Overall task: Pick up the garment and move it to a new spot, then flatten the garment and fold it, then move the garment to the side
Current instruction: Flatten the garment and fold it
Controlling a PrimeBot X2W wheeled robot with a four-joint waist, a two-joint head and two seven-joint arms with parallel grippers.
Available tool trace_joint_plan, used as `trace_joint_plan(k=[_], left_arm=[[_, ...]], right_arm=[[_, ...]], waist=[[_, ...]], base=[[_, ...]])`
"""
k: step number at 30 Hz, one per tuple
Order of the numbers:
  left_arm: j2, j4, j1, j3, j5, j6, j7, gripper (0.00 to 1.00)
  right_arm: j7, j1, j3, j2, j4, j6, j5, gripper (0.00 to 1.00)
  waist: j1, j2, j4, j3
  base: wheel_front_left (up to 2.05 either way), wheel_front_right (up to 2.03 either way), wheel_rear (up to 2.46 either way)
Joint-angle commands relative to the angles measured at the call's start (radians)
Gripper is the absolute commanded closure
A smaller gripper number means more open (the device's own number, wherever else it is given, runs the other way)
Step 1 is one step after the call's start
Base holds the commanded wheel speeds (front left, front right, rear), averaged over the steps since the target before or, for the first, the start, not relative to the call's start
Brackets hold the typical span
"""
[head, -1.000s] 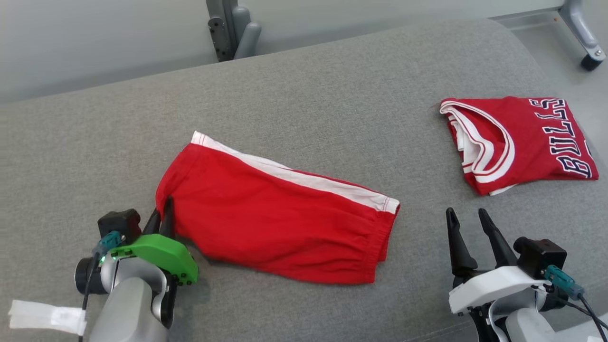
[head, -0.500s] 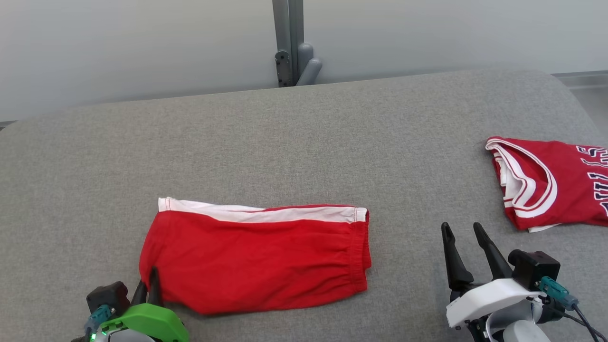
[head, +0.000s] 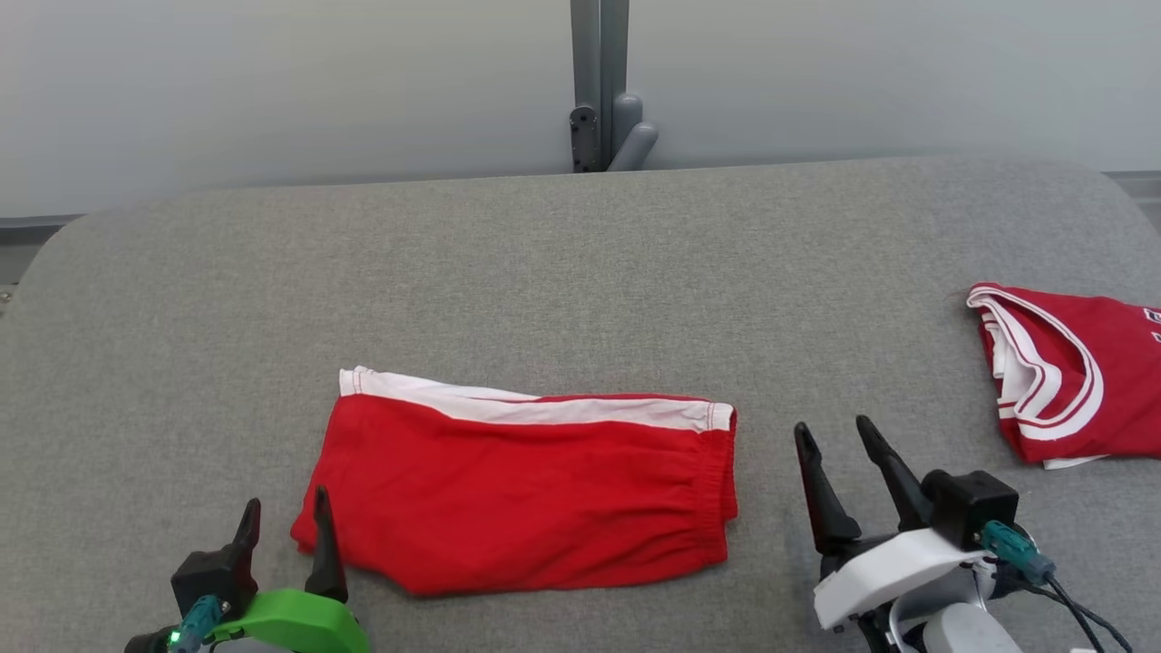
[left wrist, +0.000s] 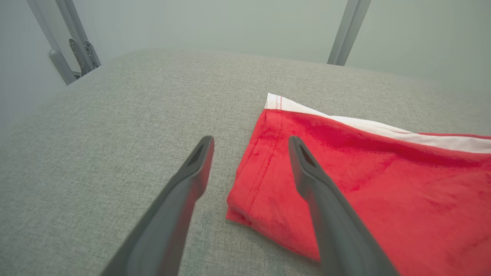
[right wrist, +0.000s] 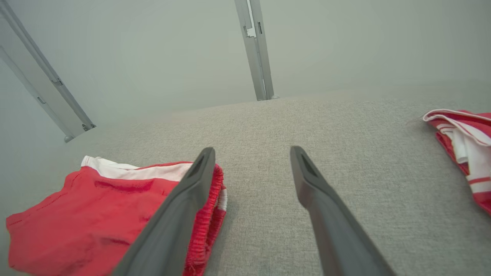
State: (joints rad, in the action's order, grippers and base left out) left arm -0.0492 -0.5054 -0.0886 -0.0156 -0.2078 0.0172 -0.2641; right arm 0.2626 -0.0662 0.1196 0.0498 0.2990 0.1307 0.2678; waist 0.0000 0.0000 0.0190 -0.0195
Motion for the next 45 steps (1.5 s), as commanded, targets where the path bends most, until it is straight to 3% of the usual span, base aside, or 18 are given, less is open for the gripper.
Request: trace_joint_plan(k=[1, 5, 17, 25, 26, 28, 29, 30, 36, 45], left_arm=[[-0.004, 0.014, 0.018, 0.006, -0.001, -0.003, 0.001, 0.00], [-0.004, 0.029, 0.026, 0.031, -0.018, -0.007, 0.001, 0.00], [-0.003, 0.021, 0.027, 0.050, -0.023, -0.013, 0.001, 0.00], [-0.003, 0.022, 0.011, 0.064, -0.019, -0.015, 0.001, 0.00], [-0.003, 0.022, 0.010, 0.067, -0.012, -0.014, 0.001, 0.00], [-0.003, 0.022, 0.008, 0.065, -0.009, -0.011, 0.001, 0.00], [-0.003, 0.022, 0.008, 0.065, -0.007, -0.011, 0.001, 0.00], [-0.003, 0.022, 0.008, 0.065, -0.006, -0.010, 0.001, 0.00], [-0.003, 0.024, 0.020, 0.061, 0.002, -0.008, 0.001, 0.00], [-0.003, 0.027, 0.035, 0.075, -0.016, -0.014, 0.001, 0.00]], right_arm=[[0.003, -0.021, 0.020, 0.002, -0.005, 0.000, -0.003, 0.00], [0.003, -0.060, 0.080, 0.003, 0.043, 0.000, -0.004, 0.00], [0.003, -0.188, 0.107, 0.003, 0.416, 0.000, 0.020, 0.00], [-0.002, -0.222, 0.188, 0.001, 0.564, 0.000, 0.183, 0.00], [-0.005, -0.226, 0.201, 0.001, 0.575, 0.000, 0.205, 0.13], [-0.006, -0.232, 0.227, -0.001, 0.590, 0.000, 0.265, 0.53], [-0.006, -0.238, 0.239, -0.002, 0.596, 0.000, 0.278, 0.82], [-0.006, -0.243, 0.248, -0.002, 0.598, 0.000, 0.298, 1.00], [-0.002, -0.276, 0.186, 0.011, 0.605, -0.002, 0.384, 1.00], [0.001, -0.313, 0.059, 0.144, 0.601, -0.001, 0.361, 1.00]], waist=[[0.0000, 0.0000, 0.021, -0.007], [0.0000, 0.0000, 0.064, -0.020], [0.0000, 0.0000, 0.170, -0.047], [0.0000, 0.0000, 0.186, -0.060], [0.0000, 0.0000, 0.186, -0.061], [0.0000, 0.0000, 0.186, -0.063], [0.0000, 0.0000, 0.185, -0.064], [0.0000, 0.0000, 0.185, -0.064], [0.0000, 0.0000, 0.174, -0.058], [0.0000, 0.0000, 0.128, -0.052]], base=[[0.00, 0.00, 0.00], [0.00, 0.00, 0.00], [0.00, 0.00, 0.00], [0.00, 0.00, 0.00], [0.00, 0.00, 0.00], [0.00, 0.00, 0.00], [0.00, 0.00, 0.00], [0.00, 0.00, 0.00], [0.00, 0.00, 0.00], [0.00, 0.00, 0.00]])
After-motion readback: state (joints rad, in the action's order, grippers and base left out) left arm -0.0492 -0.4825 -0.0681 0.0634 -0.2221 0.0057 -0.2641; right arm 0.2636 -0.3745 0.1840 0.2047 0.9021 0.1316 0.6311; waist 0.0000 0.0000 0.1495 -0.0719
